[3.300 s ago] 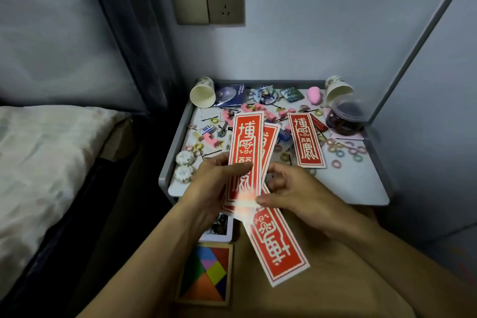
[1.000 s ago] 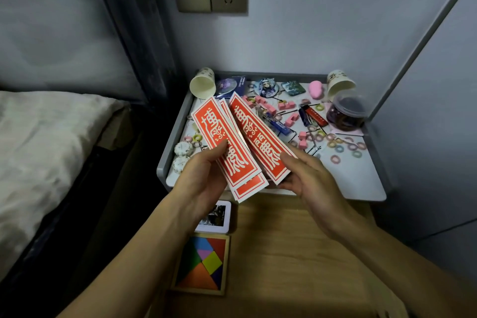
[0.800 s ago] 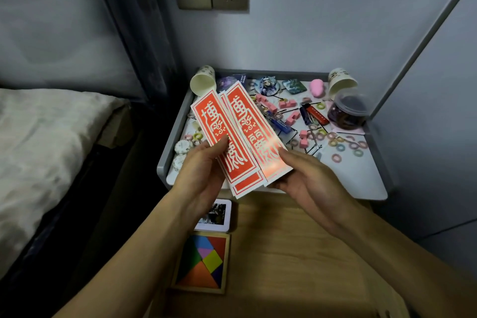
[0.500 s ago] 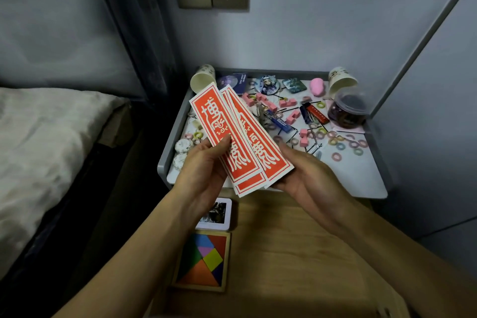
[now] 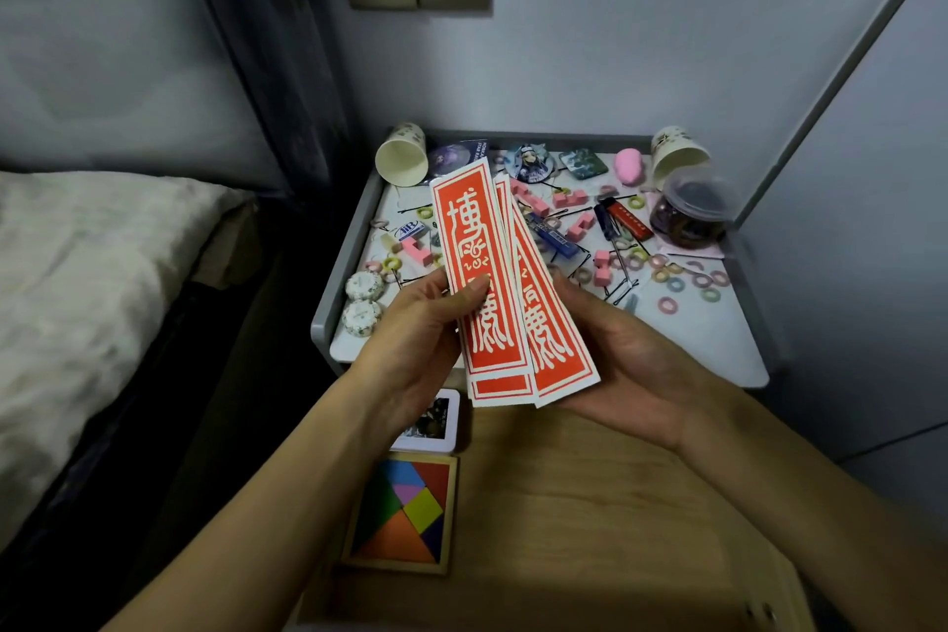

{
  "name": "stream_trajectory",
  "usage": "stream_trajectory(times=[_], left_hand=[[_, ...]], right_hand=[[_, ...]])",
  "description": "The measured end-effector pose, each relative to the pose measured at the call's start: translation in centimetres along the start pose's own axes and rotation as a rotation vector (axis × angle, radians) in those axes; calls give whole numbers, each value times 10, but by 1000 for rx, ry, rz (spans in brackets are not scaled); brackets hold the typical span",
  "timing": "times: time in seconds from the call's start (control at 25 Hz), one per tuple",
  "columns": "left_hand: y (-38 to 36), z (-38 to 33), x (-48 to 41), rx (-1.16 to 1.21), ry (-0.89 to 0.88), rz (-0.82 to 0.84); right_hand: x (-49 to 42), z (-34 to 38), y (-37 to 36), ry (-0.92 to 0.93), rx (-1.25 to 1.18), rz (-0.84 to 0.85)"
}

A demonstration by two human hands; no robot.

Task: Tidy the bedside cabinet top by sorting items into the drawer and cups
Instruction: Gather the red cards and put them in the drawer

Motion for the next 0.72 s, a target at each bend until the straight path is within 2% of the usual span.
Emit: stream_trajectory(times=[0.16,0.32,0.48,0.56,0.72], left_hand=[[-1,0,2,11,10,8],[0,1,1,92,49,-24],[1,3,0,90,56,-59],[-1,3,2,50,52,-57],[-9,4,4,-90,-9,-40]], right_hand=[[1,2,0,36,72,-9],[2,7,-2,139,308,-72],[4,17,7,358,648,-342],[5,19,7,450,760,-417],[3,7,1,406,853,-319]])
Point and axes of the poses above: each hand's wrist, its own x-axis away from the middle knuckle, its own y-axis out of the back of the hand, z = x × y, the point moved 2 cm from there along -x, towards the middle knuckle, and after that the axes turned 5 degrees about -x, right-handed, at the moved point
